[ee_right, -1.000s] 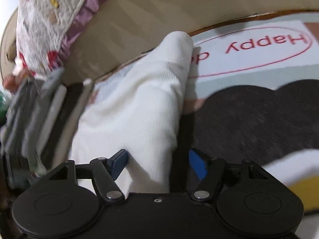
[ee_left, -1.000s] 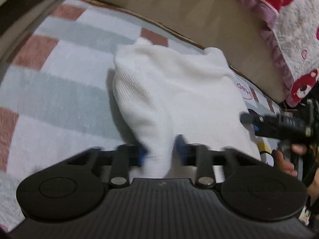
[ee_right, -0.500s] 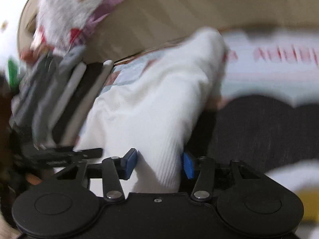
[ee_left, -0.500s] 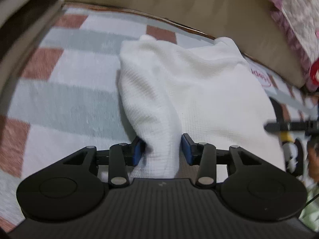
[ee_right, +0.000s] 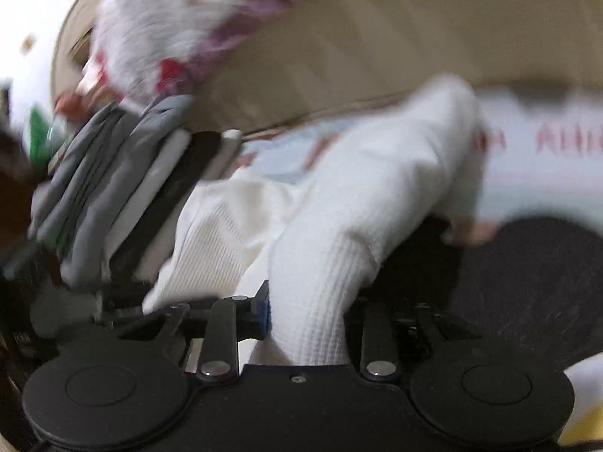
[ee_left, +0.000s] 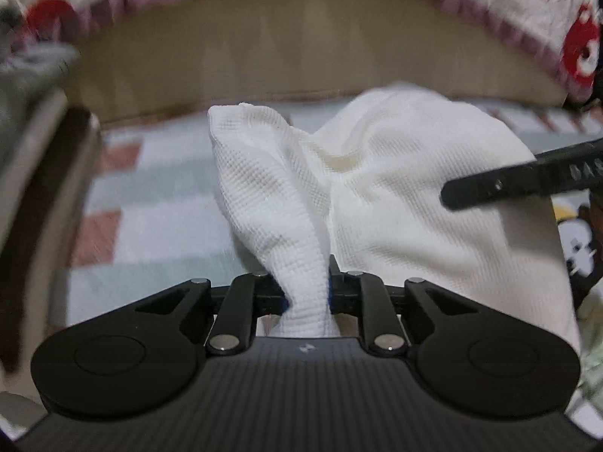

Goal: Fold clothes
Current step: 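Lift the folded white shirt with both grippers and carry it toward the clothes stack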

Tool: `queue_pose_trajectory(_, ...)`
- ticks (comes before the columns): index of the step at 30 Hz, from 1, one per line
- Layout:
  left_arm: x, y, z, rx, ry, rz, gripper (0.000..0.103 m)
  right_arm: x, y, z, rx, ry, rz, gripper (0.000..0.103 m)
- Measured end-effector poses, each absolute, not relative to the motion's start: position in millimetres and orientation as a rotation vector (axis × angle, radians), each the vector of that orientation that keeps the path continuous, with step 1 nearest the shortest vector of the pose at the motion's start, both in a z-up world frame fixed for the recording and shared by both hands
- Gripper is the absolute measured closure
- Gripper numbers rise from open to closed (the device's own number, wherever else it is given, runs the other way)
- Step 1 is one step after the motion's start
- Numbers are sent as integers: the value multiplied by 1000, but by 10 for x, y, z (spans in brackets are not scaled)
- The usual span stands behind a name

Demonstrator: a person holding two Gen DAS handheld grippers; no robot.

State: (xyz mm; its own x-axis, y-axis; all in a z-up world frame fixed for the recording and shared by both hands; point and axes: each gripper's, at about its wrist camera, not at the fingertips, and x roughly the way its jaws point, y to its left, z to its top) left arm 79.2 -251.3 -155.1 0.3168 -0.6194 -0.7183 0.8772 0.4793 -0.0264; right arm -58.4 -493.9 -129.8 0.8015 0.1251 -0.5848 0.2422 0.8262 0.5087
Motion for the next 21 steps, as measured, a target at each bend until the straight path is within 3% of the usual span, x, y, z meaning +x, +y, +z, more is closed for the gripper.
queue_pose_trajectory(8,360,-2019,-949,267,506,-955,88,-932,-4255,-254,311,475,-85,72)
queue_pose_trajectory(11,281,-1836,-802,194,496,-899,88,-1026,-4070,-56,196,445,-68,72)
queue_pose_trajectory(21,404,-1152,229,131,382,-756,88,-834,-3658,648,129,286,88,72)
